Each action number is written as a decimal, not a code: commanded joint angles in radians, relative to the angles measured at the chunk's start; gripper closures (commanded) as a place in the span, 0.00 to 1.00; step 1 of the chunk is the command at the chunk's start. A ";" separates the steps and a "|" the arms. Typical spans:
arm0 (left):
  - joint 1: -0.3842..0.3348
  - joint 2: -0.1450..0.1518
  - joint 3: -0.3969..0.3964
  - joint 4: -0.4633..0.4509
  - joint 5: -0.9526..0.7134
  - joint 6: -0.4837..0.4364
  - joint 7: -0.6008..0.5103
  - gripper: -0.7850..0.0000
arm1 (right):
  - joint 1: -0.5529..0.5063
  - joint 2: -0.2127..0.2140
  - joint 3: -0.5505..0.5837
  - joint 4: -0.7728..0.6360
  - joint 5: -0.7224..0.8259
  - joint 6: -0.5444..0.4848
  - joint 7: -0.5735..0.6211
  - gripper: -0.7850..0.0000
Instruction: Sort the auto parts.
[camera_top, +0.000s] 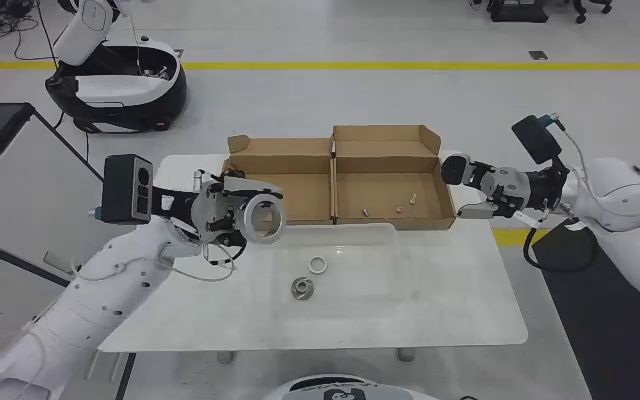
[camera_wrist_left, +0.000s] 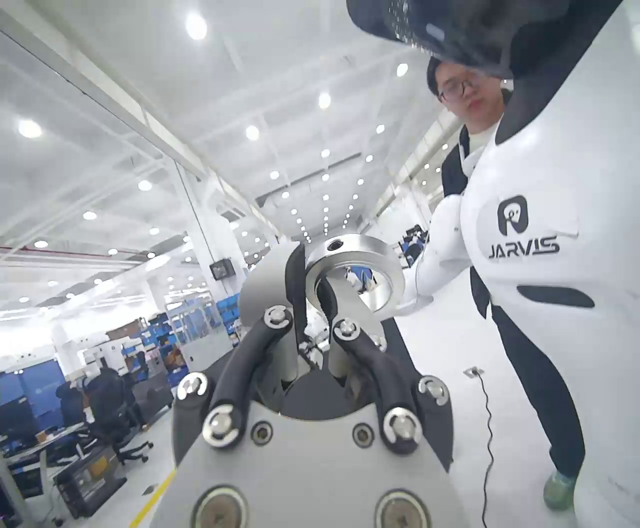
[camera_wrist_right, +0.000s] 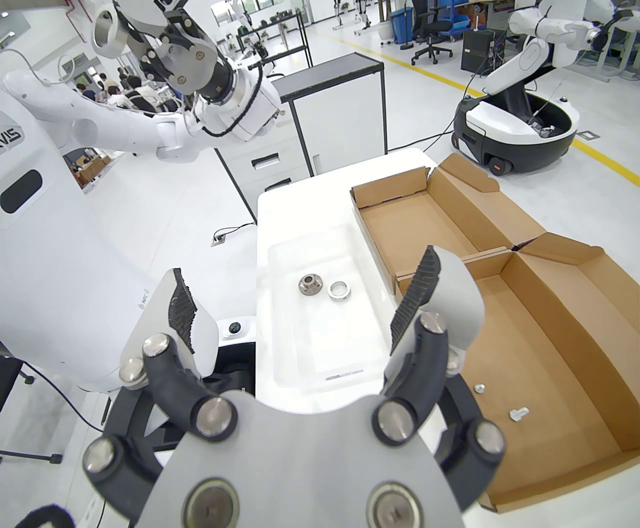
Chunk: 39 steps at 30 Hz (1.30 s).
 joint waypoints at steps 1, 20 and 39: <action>0.007 -0.003 -0.006 -0.014 -0.011 0.018 0.018 1.00 | 0.000 0.000 0.000 0.000 0.000 0.000 0.000 0.00; 0.069 0.011 -0.094 0.068 0.123 -0.053 -0.053 1.00 | 0.000 0.000 0.000 0.000 0.000 0.000 0.000 0.00; 0.160 -0.045 -0.240 -0.112 -0.273 -0.089 -0.089 1.00 | 0.000 0.000 0.000 0.000 0.000 0.000 0.000 0.00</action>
